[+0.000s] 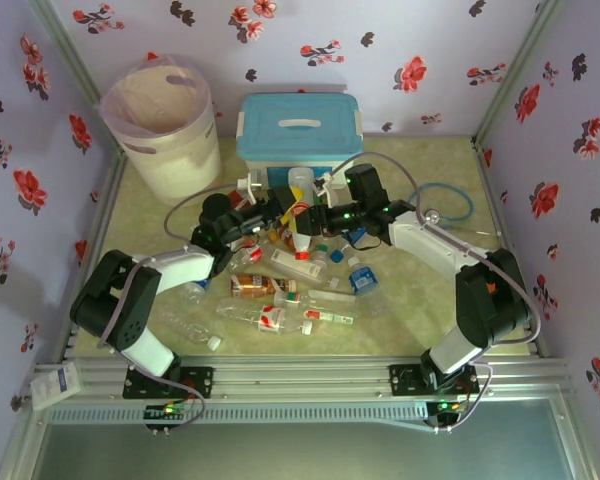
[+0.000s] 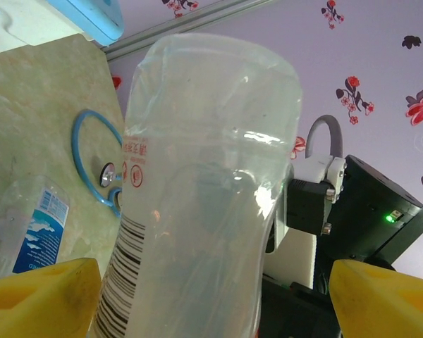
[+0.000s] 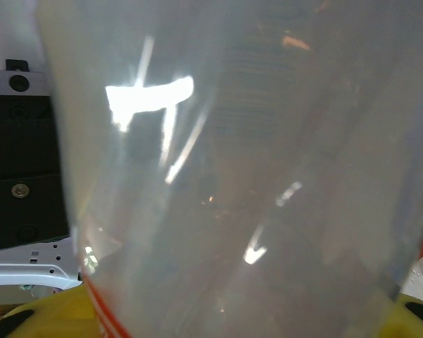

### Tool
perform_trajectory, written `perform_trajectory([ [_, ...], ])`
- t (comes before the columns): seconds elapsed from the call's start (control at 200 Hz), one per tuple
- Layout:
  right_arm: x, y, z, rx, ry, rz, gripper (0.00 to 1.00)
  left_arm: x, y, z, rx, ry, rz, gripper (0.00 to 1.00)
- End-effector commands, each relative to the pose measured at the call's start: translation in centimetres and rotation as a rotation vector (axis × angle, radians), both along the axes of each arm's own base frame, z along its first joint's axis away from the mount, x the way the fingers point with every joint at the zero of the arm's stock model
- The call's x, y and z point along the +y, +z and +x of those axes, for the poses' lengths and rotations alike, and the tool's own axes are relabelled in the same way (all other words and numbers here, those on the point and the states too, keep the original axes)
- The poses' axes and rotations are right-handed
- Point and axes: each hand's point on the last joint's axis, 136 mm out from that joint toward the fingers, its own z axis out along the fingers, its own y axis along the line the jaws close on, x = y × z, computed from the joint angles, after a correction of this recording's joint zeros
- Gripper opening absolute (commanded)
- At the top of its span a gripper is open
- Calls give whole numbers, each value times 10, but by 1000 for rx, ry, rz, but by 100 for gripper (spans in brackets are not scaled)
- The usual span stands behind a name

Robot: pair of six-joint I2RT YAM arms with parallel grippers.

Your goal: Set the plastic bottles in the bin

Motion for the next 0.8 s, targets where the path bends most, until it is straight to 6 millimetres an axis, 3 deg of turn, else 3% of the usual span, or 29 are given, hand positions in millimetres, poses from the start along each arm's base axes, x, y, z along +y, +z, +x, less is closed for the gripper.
perform_trajectory([
  [0.0, 9, 12, -5, -12, 39, 45, 51, -6, 12, -8, -59, -31, -3, 85],
  [0.05, 11, 12, -6, -15, 43, 46, 51, -7, 10, -7, -56, -32, 0, 83],
  [0.41, 10, 15, -11, -28, 52, 50, 54, -11, 10, -3, -56, -27, -12, 44],
  [0.615, 0, 21, -15, -115, 43, 22, 72, -9, 5, 0, -61, -4, 69, 43],
  [0.795, -33, 24, -5, -147, -59, -42, 85, -6, 14, 1, -99, 12, 135, 45],
])
